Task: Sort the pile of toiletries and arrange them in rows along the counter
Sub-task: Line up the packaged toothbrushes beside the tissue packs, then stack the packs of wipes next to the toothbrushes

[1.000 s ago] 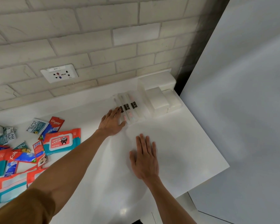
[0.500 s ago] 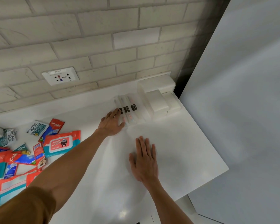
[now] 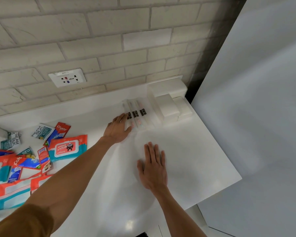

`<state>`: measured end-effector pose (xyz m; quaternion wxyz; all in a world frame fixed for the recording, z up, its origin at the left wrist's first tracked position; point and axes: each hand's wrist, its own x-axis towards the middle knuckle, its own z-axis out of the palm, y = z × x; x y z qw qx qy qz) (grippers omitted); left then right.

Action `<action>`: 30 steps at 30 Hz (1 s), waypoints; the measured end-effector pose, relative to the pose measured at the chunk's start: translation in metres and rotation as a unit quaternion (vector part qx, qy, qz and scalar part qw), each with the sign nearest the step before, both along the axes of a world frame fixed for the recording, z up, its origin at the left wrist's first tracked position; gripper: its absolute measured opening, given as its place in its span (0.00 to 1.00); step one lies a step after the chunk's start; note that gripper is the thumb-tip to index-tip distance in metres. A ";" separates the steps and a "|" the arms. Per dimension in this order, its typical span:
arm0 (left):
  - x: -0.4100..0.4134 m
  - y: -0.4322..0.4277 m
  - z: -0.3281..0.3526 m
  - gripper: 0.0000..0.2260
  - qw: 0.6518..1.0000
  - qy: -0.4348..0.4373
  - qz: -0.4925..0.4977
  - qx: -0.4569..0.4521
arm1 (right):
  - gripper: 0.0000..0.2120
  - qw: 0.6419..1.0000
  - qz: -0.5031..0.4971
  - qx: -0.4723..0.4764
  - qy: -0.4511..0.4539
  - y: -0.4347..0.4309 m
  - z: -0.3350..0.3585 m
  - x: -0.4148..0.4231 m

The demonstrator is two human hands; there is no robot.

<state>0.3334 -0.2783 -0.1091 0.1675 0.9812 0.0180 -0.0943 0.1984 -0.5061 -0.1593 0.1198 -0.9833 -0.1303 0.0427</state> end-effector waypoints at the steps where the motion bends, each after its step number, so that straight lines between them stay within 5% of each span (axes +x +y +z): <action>1: -0.006 0.000 0.004 0.32 1.000 -0.012 0.003 -0.006 | 0.34 1.000 0.000 -0.002 0.000 0.000 -0.002 0.000; 16: -0.162 0.068 0.020 0.12 0.984 -0.058 0.136 -0.098 | 0.32 0.999 -0.048 -0.013 0.008 0.028 -0.014 -0.014; 30: -0.282 0.199 0.020 0.13 0.978 -0.035 0.168 -0.117 | 0.28 0.988 -0.088 0.121 0.033 0.173 0.003 -0.096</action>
